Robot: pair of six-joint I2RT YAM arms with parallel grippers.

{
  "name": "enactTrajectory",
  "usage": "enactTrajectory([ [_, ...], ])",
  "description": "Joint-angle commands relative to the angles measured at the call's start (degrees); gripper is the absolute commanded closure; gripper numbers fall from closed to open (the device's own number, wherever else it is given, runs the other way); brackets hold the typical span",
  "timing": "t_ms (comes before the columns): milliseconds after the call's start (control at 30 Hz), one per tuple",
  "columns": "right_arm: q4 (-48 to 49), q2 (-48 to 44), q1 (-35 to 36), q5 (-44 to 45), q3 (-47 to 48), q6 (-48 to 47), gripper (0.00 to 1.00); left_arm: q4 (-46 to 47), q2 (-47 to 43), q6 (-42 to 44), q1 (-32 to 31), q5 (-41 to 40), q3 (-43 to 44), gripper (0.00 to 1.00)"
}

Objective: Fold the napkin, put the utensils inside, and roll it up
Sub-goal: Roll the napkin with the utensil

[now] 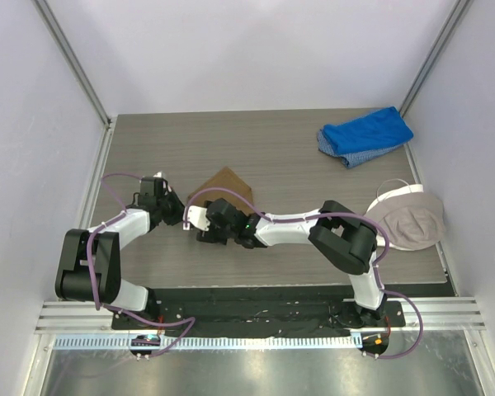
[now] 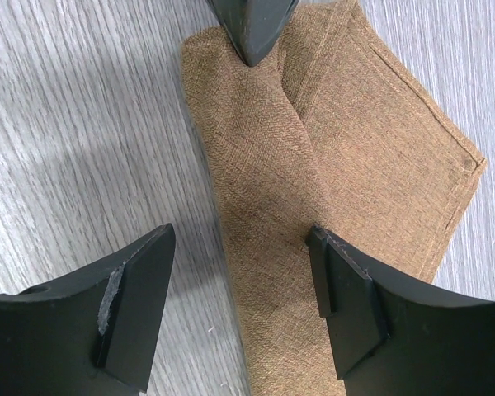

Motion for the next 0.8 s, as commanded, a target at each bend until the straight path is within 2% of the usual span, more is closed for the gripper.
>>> enactTrajectory([
  [0,2.27,-0.62,-0.94,-0.95,2.82,-0.85,0.27,-1.86,0.49,0.40,-0.11,0.41,1.08,1.00],
  [167,1.12,0.00,-2.17,-2.70,3.87,-0.41,0.27,-1.86,0.58,0.49,-0.11,0.67,1.17,1.00],
  [300,-3.34,1.32,-2.87,-5.34,5.54,0.20,0.28,-1.86,0.58,0.49,-0.02,0.76,1.43,1.00],
  [433,-6.00,1.23,-2.87,-7.19,5.28,1.43,0.34,-1.86,0.49,0.49,-0.02,0.85,1.43,1.00],
  [600,-6.08,0.88,-2.87,-7.45,2.91,2.66,0.47,-1.77,0.67,0.40,-0.11,1.11,1.70,1.00],
  [767,-11.26,2.90,-3.48,-8.51,4.13,4.07,0.48,-0.54,0.32,0.40,-0.11,2.08,1.70,1.00],
])
